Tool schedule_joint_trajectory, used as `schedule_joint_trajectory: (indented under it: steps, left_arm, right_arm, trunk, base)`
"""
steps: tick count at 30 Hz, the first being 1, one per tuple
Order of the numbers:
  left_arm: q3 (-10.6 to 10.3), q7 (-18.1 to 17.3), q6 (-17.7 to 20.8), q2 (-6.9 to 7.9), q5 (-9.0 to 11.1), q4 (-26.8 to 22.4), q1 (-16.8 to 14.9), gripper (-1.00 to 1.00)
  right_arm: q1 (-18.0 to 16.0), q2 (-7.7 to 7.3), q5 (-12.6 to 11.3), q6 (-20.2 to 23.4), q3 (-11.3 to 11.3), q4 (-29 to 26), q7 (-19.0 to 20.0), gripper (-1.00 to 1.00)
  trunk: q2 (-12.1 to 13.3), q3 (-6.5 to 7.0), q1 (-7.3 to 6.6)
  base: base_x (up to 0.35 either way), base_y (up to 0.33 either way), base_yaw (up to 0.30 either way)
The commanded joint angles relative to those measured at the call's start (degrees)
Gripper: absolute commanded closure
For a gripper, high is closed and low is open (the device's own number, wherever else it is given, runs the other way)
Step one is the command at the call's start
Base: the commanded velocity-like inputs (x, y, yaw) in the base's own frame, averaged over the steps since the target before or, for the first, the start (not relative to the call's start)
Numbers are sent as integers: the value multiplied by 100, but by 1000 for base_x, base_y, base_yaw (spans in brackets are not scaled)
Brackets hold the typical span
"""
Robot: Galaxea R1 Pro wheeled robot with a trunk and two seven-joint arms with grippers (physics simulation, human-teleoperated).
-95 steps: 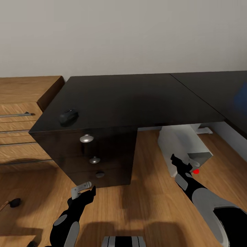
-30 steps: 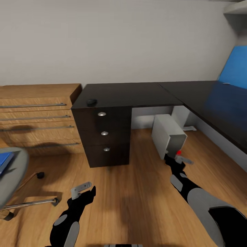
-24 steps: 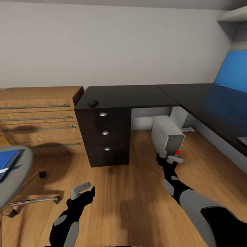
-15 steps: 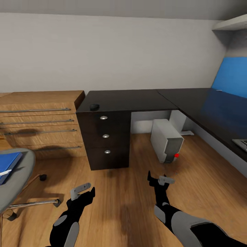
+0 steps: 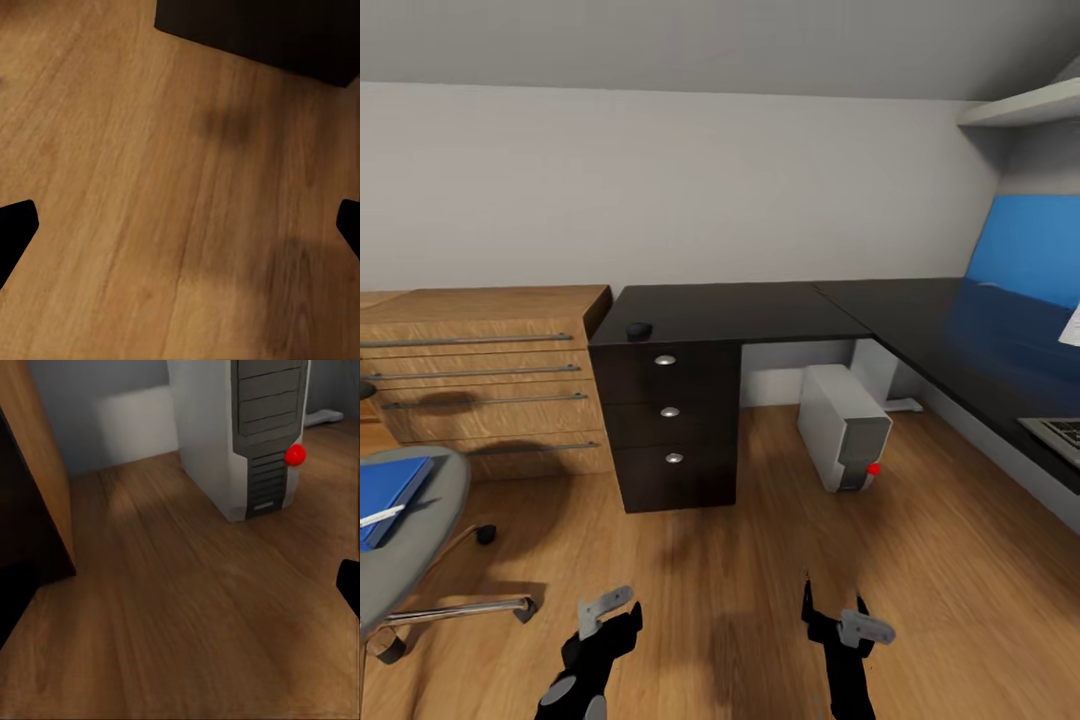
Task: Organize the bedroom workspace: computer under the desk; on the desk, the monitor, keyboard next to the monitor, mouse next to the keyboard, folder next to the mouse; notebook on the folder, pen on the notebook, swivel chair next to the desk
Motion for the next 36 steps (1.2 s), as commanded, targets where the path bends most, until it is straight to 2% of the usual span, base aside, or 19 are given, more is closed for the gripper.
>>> schedule_joint_trajectory:
  steps: [1, 3, 5, 6, 8, 9, 11, 14, 18, 30, 35, 36]
  left_arm:
    - [-11, 42, -122, 6, 50, 131, -2, -100]
    - [-19, 40, -526, 14, 17, 589, -2, -100]
    - [-37, 36, -1072, 18, -134, 1216, -2, -100]
    - [-40, 34, -1215, 19, -186, 1354, -2, -100]
    - [-49, 31, -1765, 21, -399, 1801, -2, -100]
    - [-53, 30, -2290, 21, -544, 2252, -2, -100]
    - [-54, 29, -2587, 22, -598, 2499, -2, -100]
    - [-55, 29, -2720, 22, -616, 2590, -2, -100]
    - [-48, 29, -2777, 27, -623, 2676, -2, -100]
    - [-46, 49, -2847, 33, -628, 2944, -2, -100]
    - [-55, 55, -2848, 19, -630, 2996, -2, -100]
    - [-115, 62, -2848, -3, -640, 3068, -2, -100]
  right_arm:
    - [51, 0, 6, -14, 55, 10, -61, -100]
    - [213, -8, 1, -14, 55, 10, -63, -100]
    - [406, -31, -3, -14, 54, 10, -65, -100]
    - [448, -38, -3, -14, 54, 10, -65, -100]
    - [603, -53, -5, -14, 54, 10, -67, -100]
    - [777, -61, -4, -14, 49, 10, -66, -100]
    - [876, -100, -5, -14, 48, 18, -66, -100]
    - [909, -203, -21, -14, 52, 24, -65, -100]
    - [922, -259, -37, -14, 54, 25, -63, -100]
    - [926, -257, -35, -14, 44, 17, -56, -100]
    - [926, -267, -50, 794, 29, -50, -64, -100]
    - [926, -272, -43, 973, 28, -168, -58, -100]
  trunk:
    - [-1, 18, -4]
    - [2, 62, -9]
    - [5, 107, -14]
    - [6, 129, -17]
    - [9, 173, -22]
    - [10, 195, -24]
    - [13, 239, -30]
    - [17, 306, -37]
    - [22, 395, -48]
    - [38, 660, -79]
    - [45, 771, -91]
    - [46, 793, -94]
  base:
    - [0, 0, 0]
    - [0, 0, 0]
    - [0, 0, 0]
    - [0, 0, 0]
    - [0, 0, 0]
    - [0, 0, 0]
    - [0, 0, 0]
    - [0, 0, 0]
    - [0, 0, 0]
    - [0, 0, 0]
    - [0, 0, 0]
    - [0, 0, 0]
